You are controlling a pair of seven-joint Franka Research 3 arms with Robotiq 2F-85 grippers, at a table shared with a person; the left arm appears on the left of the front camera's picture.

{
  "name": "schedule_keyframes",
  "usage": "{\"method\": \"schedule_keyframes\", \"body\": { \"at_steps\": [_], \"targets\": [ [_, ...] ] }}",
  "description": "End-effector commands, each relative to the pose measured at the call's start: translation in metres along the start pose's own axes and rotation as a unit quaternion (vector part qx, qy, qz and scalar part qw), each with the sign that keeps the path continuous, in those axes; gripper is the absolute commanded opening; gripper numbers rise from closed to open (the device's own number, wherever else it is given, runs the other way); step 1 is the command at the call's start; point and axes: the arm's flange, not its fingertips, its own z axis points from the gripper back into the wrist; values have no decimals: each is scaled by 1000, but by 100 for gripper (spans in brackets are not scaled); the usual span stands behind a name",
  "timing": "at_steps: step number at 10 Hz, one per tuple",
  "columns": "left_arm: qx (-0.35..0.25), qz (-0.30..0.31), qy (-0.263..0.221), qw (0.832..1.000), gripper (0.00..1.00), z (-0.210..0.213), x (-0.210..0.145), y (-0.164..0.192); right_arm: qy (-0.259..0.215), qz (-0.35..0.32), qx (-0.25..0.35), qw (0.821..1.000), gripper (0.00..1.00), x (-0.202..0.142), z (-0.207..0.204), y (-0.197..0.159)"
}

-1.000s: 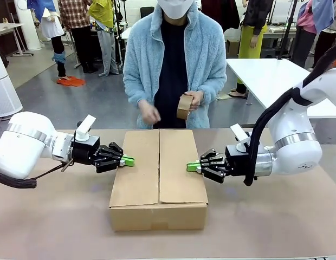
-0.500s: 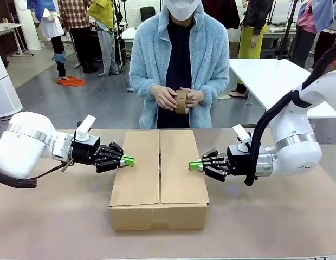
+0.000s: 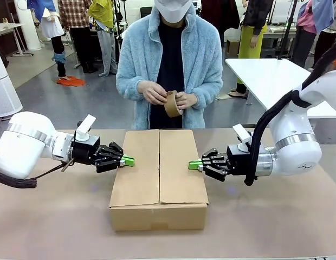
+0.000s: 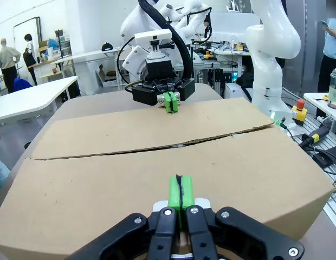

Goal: Wrap the clocks to prevent damage.
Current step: Push the left (or right) flap of the Package Box to close it.

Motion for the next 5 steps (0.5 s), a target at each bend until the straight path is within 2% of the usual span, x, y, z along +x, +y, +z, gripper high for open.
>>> {"method": "schedule_keyframes", "body": {
  "at_steps": [1,5],
  "targets": [
    [4,2,3,1000,0,-2,-2,0,6,0,-5,1000,1,-1,0,0],
    [4,2,3,1000,0,-2,-2,0,6,0,-5,1000,1,-1,0,0]
  ]
}}
